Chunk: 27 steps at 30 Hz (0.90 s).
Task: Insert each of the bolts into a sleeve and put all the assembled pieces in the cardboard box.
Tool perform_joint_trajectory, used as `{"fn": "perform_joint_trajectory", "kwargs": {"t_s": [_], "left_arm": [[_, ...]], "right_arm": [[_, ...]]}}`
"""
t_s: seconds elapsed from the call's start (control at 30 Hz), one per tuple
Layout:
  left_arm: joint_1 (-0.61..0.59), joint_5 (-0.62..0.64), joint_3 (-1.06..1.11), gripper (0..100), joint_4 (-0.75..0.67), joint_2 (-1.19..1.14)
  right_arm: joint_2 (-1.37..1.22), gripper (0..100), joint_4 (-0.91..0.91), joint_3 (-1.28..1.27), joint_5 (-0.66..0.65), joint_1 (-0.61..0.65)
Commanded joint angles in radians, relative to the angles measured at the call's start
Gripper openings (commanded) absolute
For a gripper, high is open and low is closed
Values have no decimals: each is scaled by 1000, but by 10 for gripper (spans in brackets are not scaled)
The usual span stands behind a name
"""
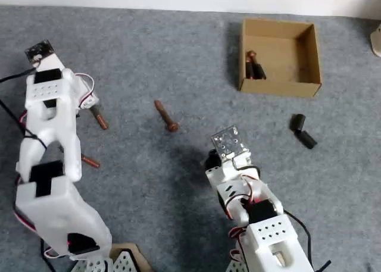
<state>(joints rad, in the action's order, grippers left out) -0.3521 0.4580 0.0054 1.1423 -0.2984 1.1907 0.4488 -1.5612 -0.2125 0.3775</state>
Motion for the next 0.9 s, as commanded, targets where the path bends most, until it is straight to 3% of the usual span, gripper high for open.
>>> {"fn": "perform_joint_trajectory", "kwargs": {"t_s": [0.0,0.47,0.67,0.87], "left_arm": [[4,-11,-94,207,5,-50],[15,-5,-453,207,12,-410],[39,-5,-493,205,14,-478],[91,-6,-496,50,75,-481]], "right_arm": [[22,5,-30,12,0,8],[22,5,-31,7,-2,10],[24,5,-76,-7,-2,10],[24,5,-94,-25,2,10]]}}
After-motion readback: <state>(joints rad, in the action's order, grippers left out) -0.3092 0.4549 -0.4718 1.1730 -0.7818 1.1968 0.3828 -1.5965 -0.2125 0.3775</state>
